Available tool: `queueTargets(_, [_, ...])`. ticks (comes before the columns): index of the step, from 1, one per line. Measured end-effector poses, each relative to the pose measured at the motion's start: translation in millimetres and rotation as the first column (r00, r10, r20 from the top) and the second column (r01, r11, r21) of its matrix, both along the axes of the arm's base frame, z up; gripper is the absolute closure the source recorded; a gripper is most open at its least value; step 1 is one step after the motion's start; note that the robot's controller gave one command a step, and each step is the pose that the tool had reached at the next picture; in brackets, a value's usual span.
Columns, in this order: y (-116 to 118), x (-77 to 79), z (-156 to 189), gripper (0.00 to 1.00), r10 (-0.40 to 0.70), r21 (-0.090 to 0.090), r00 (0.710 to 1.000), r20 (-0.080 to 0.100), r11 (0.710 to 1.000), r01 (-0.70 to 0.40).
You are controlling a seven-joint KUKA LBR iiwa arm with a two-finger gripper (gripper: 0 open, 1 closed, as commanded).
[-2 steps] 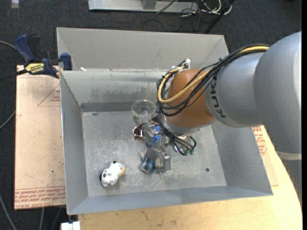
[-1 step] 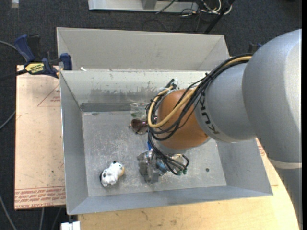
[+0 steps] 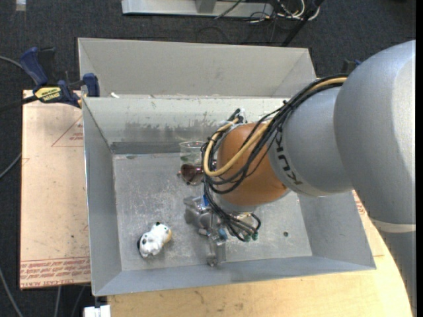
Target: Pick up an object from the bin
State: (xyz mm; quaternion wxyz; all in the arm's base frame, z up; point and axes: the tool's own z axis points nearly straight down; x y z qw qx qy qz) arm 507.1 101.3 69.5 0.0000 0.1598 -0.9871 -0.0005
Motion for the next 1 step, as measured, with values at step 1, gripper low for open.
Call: queueTargets(1, [0.0,0.0,0.0,0.00,0.000,0.000,1.000,0.000,1.000,0.000])
